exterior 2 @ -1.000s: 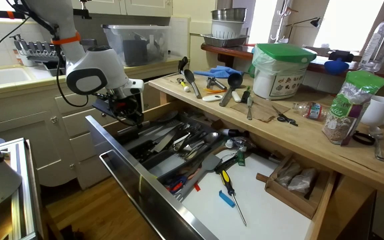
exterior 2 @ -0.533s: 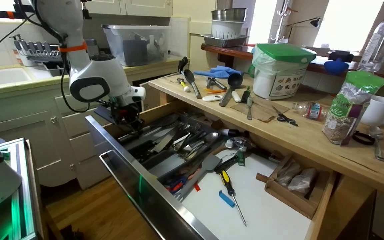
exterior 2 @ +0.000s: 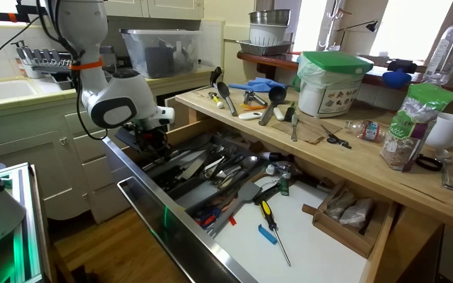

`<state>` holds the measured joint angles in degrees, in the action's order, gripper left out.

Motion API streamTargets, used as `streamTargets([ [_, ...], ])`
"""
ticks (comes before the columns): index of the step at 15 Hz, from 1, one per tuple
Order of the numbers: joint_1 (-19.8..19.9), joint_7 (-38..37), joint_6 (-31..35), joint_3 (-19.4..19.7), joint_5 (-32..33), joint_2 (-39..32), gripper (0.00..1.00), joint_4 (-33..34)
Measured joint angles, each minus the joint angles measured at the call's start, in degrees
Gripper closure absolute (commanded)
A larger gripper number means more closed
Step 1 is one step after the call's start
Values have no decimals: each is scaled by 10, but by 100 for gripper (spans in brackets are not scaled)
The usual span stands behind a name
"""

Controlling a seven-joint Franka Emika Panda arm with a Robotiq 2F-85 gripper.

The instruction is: Put the spatula in the drawer

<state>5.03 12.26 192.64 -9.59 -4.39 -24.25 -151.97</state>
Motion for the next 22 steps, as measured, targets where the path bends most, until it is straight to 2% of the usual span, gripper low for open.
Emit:
streamTargets([
  [5, 28, -53, 4, -14, 42, -9, 94, 6],
  [6, 35, -62, 4, -19, 47, -11, 51, 7],
  [8, 53, -78, 4, -33, 58, -14, 43, 10],
  [12, 97, -109, 4, -79, 81, -12, 12, 20],
  [14, 127, -126, -11, -114, 92, 1, 2, 21],
  [17, 200, -145, -87, -183, 93, 39, 0, 20],
  [19, 270, -152, -152, -256, 81, 66, 0, 19],
  [22, 357, -149, -245, -371, 8, 117, 0, 23],
])
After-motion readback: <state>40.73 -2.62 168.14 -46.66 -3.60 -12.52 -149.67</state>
